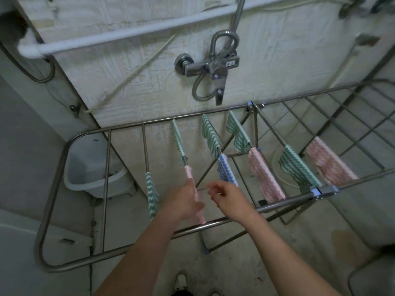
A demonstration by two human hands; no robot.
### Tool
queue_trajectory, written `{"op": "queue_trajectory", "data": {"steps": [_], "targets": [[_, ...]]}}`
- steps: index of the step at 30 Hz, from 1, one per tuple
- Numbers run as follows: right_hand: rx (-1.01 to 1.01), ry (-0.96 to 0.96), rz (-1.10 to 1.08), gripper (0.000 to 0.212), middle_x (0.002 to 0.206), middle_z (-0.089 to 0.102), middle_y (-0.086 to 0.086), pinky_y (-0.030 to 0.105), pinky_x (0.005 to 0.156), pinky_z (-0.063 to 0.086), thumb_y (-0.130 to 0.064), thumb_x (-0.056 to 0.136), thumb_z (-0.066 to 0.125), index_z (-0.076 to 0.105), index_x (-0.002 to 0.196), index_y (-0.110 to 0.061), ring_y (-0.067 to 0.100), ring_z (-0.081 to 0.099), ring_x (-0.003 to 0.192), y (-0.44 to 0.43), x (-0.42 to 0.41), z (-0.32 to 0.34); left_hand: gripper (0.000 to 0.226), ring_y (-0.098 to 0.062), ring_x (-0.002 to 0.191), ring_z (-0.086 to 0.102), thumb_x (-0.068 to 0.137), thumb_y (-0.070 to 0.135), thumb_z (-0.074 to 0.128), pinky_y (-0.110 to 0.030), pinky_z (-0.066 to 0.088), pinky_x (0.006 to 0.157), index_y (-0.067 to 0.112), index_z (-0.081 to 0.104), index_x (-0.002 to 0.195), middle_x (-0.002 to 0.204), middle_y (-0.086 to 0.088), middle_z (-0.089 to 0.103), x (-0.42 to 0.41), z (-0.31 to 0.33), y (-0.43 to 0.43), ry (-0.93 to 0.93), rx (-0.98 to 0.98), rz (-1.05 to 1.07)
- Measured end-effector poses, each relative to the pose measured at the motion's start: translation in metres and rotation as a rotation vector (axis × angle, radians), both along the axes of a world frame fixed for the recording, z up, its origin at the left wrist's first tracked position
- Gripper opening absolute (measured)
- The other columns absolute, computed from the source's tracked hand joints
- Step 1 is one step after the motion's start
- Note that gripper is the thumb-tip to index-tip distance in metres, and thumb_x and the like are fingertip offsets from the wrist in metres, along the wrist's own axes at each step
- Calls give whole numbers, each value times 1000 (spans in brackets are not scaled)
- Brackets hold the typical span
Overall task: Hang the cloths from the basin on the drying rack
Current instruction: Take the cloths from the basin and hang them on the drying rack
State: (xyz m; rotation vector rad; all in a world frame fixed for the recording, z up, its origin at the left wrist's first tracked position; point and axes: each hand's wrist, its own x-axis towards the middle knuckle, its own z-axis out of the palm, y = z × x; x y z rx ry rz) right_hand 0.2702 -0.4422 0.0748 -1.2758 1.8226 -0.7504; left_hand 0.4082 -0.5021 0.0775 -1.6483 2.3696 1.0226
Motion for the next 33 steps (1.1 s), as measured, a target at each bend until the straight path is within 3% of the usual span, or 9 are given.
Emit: {"op": "queue_trajectory", "data": {"steps": [2,4,6,9,14,17,24,29,33], "targets": [[2,-54,-101,22,80,68,0,19,64,44,-1,90,52,66,91,-18,7,59,68,16,-22,0,60,-27,102,60,87,33,59,-28,42,75,10,38,138,120,-11,63,-1,14,-8,-85,-153,-31],[-7,-59,-220,30,70,66,-7,25,65,49,0,90,52,64,80,-25,9,60,63,33,-49,4,38,-28,108,61,90,31,54,-31,46,82,14,57,124,117,-10,66,-11,28,-13,4,-263,25],[-1,-107,-312,27,69,66,-2,22,61,50,2,91,49,65,84,-18,5,61,57,49,-69,14,23,-27,93,66,91,29,54,-31,46,73,14,70,98,93,-8,72,-25,37,-13,189,-287,75],[-49,-219,-461,20,67,64,4,9,51,45,2,94,49,66,88,-6,-4,56,46,67,-95,26,25,-22,61,56,91,26,56,-33,36,57,11,64,71,56,-1,54,-59,45,-7,382,-300,17],[-67,-542,-760,19,69,69,4,16,48,45,-6,96,49,67,90,-8,8,60,51,101,-121,34,14,-19,73,59,91,20,57,-29,46,67,16,71,90,77,1,66,-115,39,14,500,-155,-225],[-114,-686,-961,18,63,69,2,15,45,41,-7,96,49,66,90,-8,7,58,48,130,-138,38,22,-15,73,56,87,7,54,-28,45,71,19,71,90,78,7,60,-155,37,36,565,-85,-396],[-152,-617,-1265,14,79,70,7,18,51,45,-13,97,50,64,94,-11,9,63,57,237,-170,40,34,-20,88,61,78,-4,49,-26,45,83,18,72,90,91,0,63,-245,31,125,536,-25,-823],[-171,-564,-1483,19,103,68,7,29,69,50,-16,94,56,64,112,-15,19,61,94,332,-196,26,35,-21,108,58,86,6,49,-25,39,92,19,67,112,116,-4,65,-308,15,214,427,-30,-1135],[-131,-534,-1691,16,102,70,13,40,77,54,-16,92,60,66,106,-17,27,65,93,428,-218,-8,45,-24,123,49,90,12,47,-32,40,103,18,51,135,135,-6,54,-357,-11,303,281,20,-1417]]}}
